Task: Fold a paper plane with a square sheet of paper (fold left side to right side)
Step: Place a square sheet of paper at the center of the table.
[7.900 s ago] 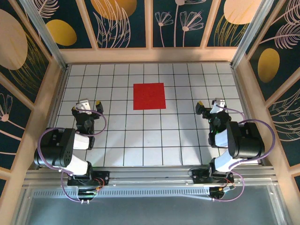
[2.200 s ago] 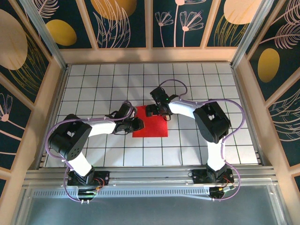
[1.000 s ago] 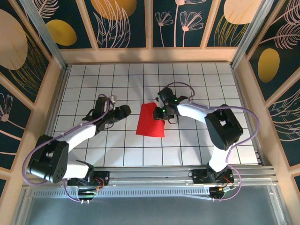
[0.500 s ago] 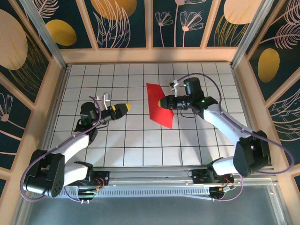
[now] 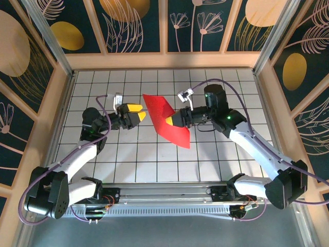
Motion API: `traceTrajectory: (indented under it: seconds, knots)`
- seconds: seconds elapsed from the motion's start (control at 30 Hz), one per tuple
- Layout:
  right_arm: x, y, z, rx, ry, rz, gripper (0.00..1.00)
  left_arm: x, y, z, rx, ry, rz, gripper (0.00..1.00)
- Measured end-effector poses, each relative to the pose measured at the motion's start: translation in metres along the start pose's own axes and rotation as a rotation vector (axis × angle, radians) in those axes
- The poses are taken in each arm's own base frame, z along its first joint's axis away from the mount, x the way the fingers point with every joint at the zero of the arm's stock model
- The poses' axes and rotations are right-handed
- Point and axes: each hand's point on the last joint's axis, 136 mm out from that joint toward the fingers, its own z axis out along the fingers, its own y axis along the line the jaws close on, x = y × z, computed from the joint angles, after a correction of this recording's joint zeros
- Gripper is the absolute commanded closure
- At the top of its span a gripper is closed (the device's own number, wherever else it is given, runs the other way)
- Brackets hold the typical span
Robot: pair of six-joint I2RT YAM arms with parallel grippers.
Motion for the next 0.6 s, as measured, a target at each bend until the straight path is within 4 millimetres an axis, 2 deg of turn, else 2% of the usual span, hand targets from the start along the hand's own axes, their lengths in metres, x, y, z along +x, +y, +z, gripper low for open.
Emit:
traceTrajectory:
  seconds: [0.13, 0.23, 0.37, 0.47, 0.53, 0.6]
  knots:
    - [-0.002, 0.01, 0.003, -0.03, 0.004, -0.03, 0.76, 0.002, -0.022, 0.012, 0.078, 0.044, 0.046, 0.05]
    - [-0.008, 0.009, 0.002, -0.007, -0.014, -0.048, 0.76, 0.005, -0.034, 0.019, 0.123, 0.075, 0.072, 0.27]
    - [-0.018, -0.002, -0.004, 0.054, -0.056, -0.066, 0.76, 0.009, -0.04, 0.021, 0.145, 0.1, 0.082, 0.72]
    - [-0.028, -0.016, -0.014, 0.115, -0.099, -0.059, 0.76, 0.012, -0.036, 0.022, 0.133, 0.112, 0.074, 0.92]
    - [-0.033, -0.023, -0.021, 0.15, -0.127, -0.059, 0.74, 0.013, -0.033, 0.022, 0.123, 0.117, 0.066, 1.0]
    - [-0.037, -0.027, -0.026, 0.179, -0.147, -0.062, 0.67, 0.014, -0.029, 0.024, 0.11, 0.119, 0.057, 1.0]
